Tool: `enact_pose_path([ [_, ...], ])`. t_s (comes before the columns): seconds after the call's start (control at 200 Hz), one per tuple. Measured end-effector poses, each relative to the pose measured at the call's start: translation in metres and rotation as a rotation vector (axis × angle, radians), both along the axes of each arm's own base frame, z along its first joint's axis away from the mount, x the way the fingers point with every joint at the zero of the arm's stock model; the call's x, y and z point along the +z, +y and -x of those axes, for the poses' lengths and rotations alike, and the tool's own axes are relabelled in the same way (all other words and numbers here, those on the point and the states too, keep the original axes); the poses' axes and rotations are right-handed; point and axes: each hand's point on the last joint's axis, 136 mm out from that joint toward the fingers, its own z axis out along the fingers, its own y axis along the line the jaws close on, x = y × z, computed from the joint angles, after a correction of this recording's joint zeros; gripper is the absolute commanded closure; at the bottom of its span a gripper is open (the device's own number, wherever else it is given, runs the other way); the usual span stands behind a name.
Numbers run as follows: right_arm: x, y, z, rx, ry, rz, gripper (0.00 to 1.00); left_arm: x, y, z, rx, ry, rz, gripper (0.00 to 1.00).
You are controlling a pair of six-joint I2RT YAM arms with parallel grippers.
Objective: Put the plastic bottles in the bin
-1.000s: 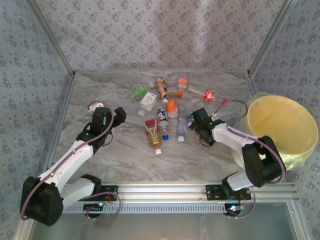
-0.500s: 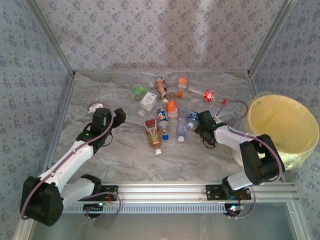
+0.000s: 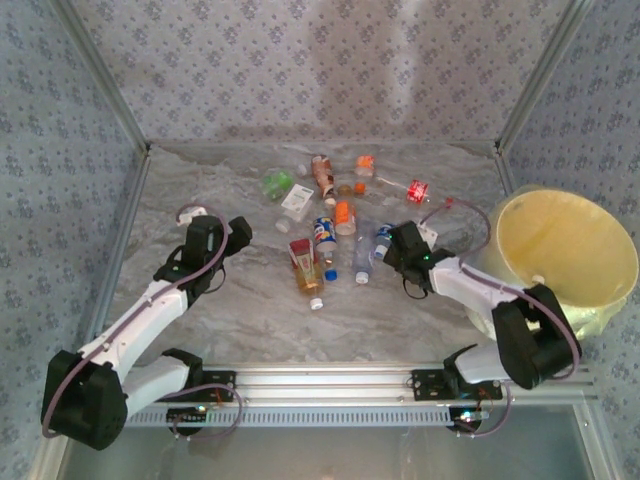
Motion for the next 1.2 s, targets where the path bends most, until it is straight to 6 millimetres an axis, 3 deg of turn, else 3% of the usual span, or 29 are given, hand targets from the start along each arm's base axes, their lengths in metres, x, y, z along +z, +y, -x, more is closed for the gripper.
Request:
enact_pose_path([
  [0.35,0.092,0.022,-0.011,0.16,-0.307,0.012,0.59,-0.014,-0.006,-0.002,-0.023,0.041,0.003,0.02],
  [0.66,0.187,0.041,-0.006,0.313,-0.572,0.01,0.61,-0.003,-0.012,-0.006,-0.036,0.003,0.051,0.02],
  [0.844,0.256,0.05,-0.001,0.387,-0.707,0.014,0.62,0.023,-0.02,-0.003,-0.061,-0.07,0.131,0.02],
  [0.994,0.294,0.042,0.003,0.384,-0.745,0.055,0.62,0.038,-0.026,-0.003,-0.083,-0.097,0.172,0.02],
  [1.199,0.321,0.02,0.011,0.354,-0.74,0.174,0.62,0.056,-0.037,-0.006,-0.129,-0.124,0.218,0.02],
])
